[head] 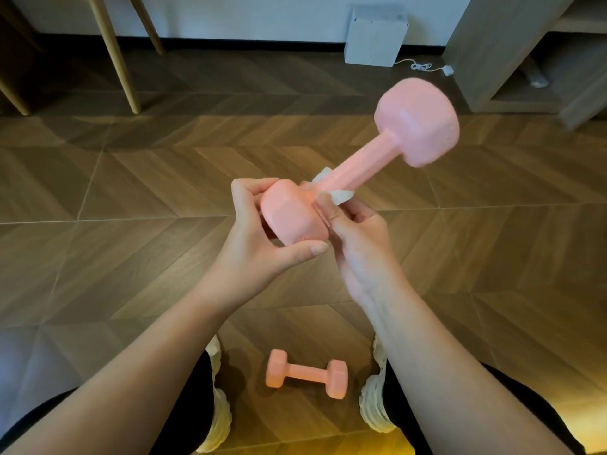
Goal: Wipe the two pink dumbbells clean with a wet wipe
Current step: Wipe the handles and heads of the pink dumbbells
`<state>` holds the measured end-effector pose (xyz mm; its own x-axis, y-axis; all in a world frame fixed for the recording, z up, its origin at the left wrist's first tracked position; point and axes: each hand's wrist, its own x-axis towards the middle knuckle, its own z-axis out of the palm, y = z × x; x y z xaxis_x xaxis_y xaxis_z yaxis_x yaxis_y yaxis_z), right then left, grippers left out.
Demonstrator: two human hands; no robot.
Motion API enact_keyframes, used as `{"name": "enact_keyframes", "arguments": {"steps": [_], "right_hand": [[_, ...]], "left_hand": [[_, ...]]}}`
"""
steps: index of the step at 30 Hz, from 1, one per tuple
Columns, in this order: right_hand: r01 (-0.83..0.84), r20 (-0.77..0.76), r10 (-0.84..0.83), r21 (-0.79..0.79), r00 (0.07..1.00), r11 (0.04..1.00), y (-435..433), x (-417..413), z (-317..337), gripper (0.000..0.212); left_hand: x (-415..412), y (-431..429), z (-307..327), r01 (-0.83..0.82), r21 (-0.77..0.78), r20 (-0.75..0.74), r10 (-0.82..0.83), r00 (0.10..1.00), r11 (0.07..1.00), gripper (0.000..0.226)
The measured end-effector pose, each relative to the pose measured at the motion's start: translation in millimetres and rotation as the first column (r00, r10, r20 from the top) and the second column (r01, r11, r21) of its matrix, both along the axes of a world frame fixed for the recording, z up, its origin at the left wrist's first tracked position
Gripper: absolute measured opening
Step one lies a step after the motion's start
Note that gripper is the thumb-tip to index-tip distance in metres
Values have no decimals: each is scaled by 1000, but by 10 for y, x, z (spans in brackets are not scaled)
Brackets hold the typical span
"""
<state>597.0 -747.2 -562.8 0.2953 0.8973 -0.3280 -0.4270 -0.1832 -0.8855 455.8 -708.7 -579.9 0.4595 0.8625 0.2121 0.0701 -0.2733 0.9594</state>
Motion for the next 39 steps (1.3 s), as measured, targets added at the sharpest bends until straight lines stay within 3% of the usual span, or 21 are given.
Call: {"name": "enact_keyframes", "arguments": {"steps": [2, 5, 9, 11, 13, 16, 18, 21, 25, 33, 36, 38, 39], "right_hand": [[-23, -57, 27, 62, 998, 998, 4, 19, -4, 33], [-107, -83, 121, 152, 989, 983, 31, 51, -2, 45], [-169, -72, 188, 213, 979, 962, 59, 73, 5, 59], [-162, -11, 167, 205, 986, 965, 58, 59, -1, 50], [-122, 40, 116, 192, 992, 974, 61, 52, -17, 36], [-44, 36, 39, 168, 999, 985, 98, 72, -30, 16], [0, 24, -4, 160, 1000, 987, 121, 90, -31, 16], [35, 19, -38, 142, 999, 989, 132, 94, -40, 16], [12, -18, -9, 145, 1000, 989, 151, 90, -30, 18], [-86, 81, 76, 138, 994, 987, 64, -1, 16, 17], [-26, 49, 18, 156, 999, 987, 83, 6, 1, 14], [29, 12, -32, 149, 999, 988, 97, 15, -20, 29], [50, -1, -50, 141, 999, 989, 104, 22, -26, 35]], "left_hand": [[5, -5, 15, 44, -249, 102, -19, 995, 968, 87], [29, -4, 56, 232, -588, 309, -50, 950, 775, 113], [-31, 45, 131, 473, -714, 514, -73, 855, 516, 70], [-48, 78, 155, 477, -770, 504, -54, 862, 424, 71], [-40, 95, 160, 432, -787, 465, -39, 885, 440, 70], [-36, 82, 125, 330, -715, 428, 12, 904, 616, 80], [-35, 64, 81, 257, -665, 402, 46, 915, 702, 92], [7, 28, 31, 198, -616, 343, 33, 939, 763, 78], [76, 7, 41, 192, -602, 353, 42, 935, 775, 61], [20, 93, 88, 284, -795, 318, -31, 948, 537, 83], [30, 69, 86, 261, -743, 329, -2, 944, 616, 72], [52, 58, 72, 220, -687, 324, 20, 946, 692, 57], [62, 52, 61, 174, -666, 291, 37, 956, 725, 68]]}}
